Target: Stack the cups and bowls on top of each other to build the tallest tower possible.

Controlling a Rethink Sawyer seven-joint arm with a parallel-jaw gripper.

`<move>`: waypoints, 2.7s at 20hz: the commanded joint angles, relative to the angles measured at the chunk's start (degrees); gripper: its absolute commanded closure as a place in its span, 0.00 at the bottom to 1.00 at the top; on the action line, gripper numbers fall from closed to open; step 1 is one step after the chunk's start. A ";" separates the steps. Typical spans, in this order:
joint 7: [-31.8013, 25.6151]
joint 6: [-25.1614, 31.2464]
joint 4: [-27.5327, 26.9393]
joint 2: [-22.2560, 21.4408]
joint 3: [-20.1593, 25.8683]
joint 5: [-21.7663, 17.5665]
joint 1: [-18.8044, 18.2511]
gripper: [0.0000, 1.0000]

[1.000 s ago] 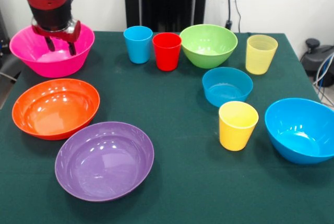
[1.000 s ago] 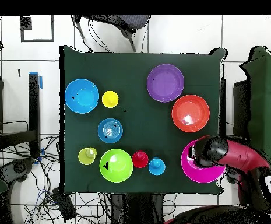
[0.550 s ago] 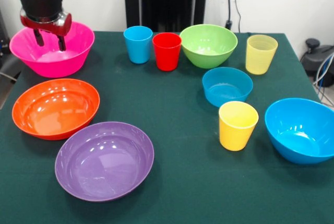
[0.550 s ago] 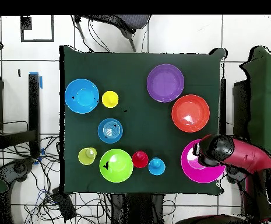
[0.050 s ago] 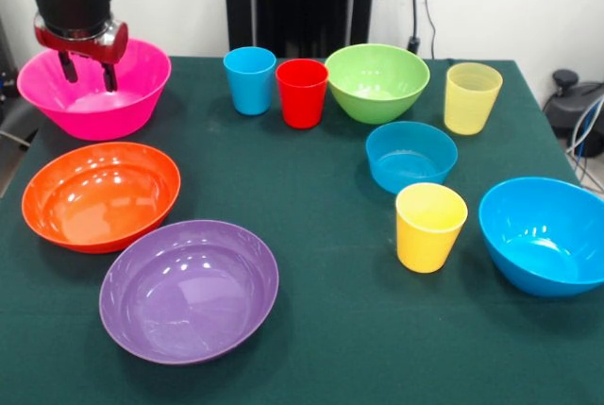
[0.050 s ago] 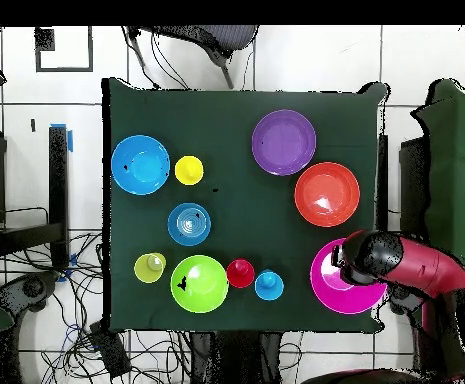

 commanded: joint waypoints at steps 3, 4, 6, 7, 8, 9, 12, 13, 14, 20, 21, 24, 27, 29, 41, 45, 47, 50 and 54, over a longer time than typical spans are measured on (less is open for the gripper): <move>0.65 0.33 -0.30 1.97 4.49 0.41 1.38 0.00; 0.52 0.48 -0.51 2.03 4.51 0.40 1.34 0.00; 0.33 0.16 -0.82 2.40 4.64 0.32 1.04 0.00; 0.13 -0.31 -0.88 2.69 4.79 0.14 0.90 0.00; 0.01 -0.72 -0.73 2.74 5.17 0.25 0.77 0.00; -0.12 -1.12 -0.59 2.78 5.55 0.36 0.64 0.00; -0.54 0.02 -1.19 2.68 6.46 1.18 0.92 0.00; -0.65 0.99 -1.35 2.25 6.67 1.67 1.05 0.00; -0.88 2.00 -1.41 1.61 7.00 2.23 1.10 0.00; 0.69 4.30 -2.43 0.22 5.54 2.03 3.94 0.00; 0.96 4.41 -2.25 -0.03 5.57 2.24 4.26 0.00; 1.34 3.08 -1.05 -0.50 6.94 3.54 4.40 0.00; -0.87 3.28 0.55 -1.57 9.19 4.89 3.94 0.00; -1.79 3.87 2.15 -3.04 10.58 6.32 3.41 0.00; -0.46 6.11 3.95 -5.46 11.13 9.57 5.32 0.00; 2.57 6.06 2.68 -3.70 9.77 9.95 6.79 0.00; 4.94 5.86 0.73 -1.77 8.21 9.88 8.18 0.00; 8.39 4.83 -1.32 0.81 5.28 9.48 10.11 0.00; 10.90 3.69 -4.21 4.11 2.21 9.06 12.67 0.00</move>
